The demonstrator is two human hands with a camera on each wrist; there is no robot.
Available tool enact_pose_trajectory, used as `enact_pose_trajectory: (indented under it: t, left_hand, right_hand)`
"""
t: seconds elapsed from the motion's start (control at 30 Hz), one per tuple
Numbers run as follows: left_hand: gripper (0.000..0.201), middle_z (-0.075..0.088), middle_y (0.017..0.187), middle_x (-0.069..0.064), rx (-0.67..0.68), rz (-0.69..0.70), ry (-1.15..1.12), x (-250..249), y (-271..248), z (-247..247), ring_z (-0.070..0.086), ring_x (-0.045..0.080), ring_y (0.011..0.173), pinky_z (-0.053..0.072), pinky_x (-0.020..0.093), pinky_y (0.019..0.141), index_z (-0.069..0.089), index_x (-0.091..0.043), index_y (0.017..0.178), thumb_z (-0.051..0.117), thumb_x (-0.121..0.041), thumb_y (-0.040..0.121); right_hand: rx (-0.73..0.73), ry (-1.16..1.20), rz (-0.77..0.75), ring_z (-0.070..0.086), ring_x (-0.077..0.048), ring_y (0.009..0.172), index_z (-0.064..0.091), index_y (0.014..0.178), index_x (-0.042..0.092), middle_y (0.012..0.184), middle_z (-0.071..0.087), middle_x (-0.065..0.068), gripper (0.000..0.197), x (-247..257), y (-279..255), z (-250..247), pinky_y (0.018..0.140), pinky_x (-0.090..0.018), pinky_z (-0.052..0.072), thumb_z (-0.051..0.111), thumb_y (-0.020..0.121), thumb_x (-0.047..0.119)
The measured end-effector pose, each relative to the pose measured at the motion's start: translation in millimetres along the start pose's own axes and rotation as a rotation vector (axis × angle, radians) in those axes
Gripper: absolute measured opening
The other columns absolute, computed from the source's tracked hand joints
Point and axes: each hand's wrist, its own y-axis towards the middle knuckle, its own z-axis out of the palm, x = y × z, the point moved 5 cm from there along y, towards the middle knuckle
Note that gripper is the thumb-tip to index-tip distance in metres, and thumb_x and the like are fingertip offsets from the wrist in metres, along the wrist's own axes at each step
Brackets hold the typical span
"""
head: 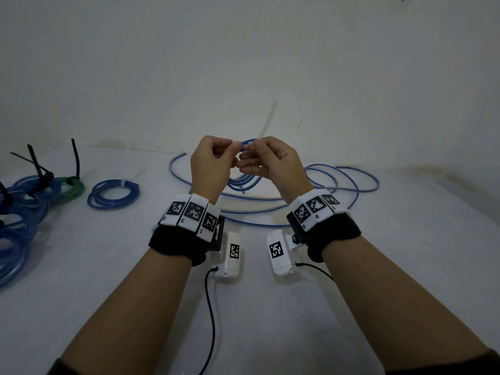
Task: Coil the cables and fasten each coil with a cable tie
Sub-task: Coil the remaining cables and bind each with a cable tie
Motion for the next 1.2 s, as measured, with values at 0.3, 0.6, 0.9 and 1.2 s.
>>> enact_pose_trajectory:
  t: [0.3, 0.6, 0.9, 1.2]
  left_hand:
    - [0.009, 0.063, 0.074, 0.002, 0.04, 0.027, -0.015, -1.9, 3.0, -5.3, 0.059, 0.003, 0.058, 0.052, 0.019, 0.063, 0.056, -0.01, 0.083, 0.063, -0.014, 0.087]
    - [0.014, 0.068, 0.085, -0.001, 0.055, 0.108, -0.015, -6.7, 4.2, -6.2, 0.063, 0.004, 0.066, 0.054, 0.023, 0.068, 0.057, -0.015, 0.077, 0.067, -0.006, 0.083]
    - [0.006, 0.069, 0.086, 0.003, 0.104, 0.229, 0.076, -14.5, 4.5, -7.3, 0.067, 0.006, 0.081, 0.053, 0.02, 0.076, 0.062, -0.004, 0.085, 0.067, -0.006, 0.082]
    - [0.006, 0.07, 0.089, 0.004, 0.111, 0.29, 0.14, -13.6, 9.1, -13.8, 0.069, 0.014, 0.087, 0.055, 0.026, 0.079, 0.061, -0.008, 0.083, 0.068, -0.007, 0.082]
  right_hand:
    - [-0.016, -0.038, 0.025, 0.067, -0.023, 0.07, 0.061, 0.091, 0.0, 0.082, 0.064, -0.018, 0.028, -0.9, 0.0, 2.2, 0.069, -0.032, 0.059, 0.044, 0.099, 0.021]
    - [-0.159, 0.06, -0.031, 0.052, -0.013, 0.053, 0.058, 0.084, 0.008, 0.084, 0.058, -0.024, 0.006, 6.5, 0.4, -7.9, 0.054, -0.024, 0.047, 0.057, 0.09, 0.006]
    - [-0.144, 0.08, 0.007, 0.038, -0.01, 0.044, 0.059, 0.08, 0.007, 0.064, 0.051, -0.001, 0.021, 1.7, 2.1, -0.7, 0.047, -0.022, 0.032, 0.049, 0.097, 0.017]
    - [-0.147, 0.093, 0.11, 0.031, -0.012, 0.042, 0.052, 0.077, 0.008, 0.057, 0.057, -0.005, 0.015, -8.1, -0.2, -6.4, 0.046, -0.025, 0.024, 0.051, 0.09, 0.002]
